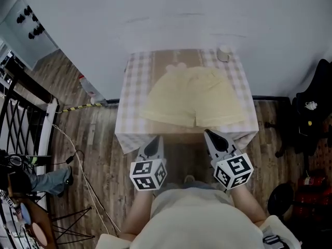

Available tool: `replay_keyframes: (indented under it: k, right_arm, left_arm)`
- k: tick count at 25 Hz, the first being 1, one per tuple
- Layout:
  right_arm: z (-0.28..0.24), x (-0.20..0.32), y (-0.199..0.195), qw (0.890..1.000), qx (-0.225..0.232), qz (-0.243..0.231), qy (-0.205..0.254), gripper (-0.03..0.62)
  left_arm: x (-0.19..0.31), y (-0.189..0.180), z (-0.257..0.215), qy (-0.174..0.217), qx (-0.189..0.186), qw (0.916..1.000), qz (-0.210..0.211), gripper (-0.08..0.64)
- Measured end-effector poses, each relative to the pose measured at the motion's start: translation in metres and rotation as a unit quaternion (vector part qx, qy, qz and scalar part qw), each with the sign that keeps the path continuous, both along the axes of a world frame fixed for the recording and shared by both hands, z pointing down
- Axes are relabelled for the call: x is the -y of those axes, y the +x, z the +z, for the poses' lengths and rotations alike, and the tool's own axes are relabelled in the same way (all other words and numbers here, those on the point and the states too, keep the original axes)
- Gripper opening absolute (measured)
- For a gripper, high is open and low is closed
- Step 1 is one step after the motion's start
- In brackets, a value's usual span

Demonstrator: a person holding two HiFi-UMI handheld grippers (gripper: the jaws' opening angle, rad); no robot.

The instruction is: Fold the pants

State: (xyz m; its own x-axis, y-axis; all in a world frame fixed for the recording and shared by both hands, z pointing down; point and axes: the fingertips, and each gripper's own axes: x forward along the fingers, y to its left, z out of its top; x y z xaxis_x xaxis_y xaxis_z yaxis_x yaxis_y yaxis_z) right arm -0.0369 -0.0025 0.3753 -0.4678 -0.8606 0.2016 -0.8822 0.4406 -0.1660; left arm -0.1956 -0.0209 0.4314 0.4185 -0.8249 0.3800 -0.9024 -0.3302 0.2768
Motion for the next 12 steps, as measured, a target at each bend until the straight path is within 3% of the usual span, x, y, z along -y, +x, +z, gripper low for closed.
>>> replay_keyframes:
  k: [12]
  right_arm:
    - [0.019, 0.034, -0.040, 0.997, 0.004, -0.065, -0.032, 0.000]
  left_arm:
    - [0.036, -0.046, 0.021, -0.024, 0.018, 0.9970, -0.071, 0.006]
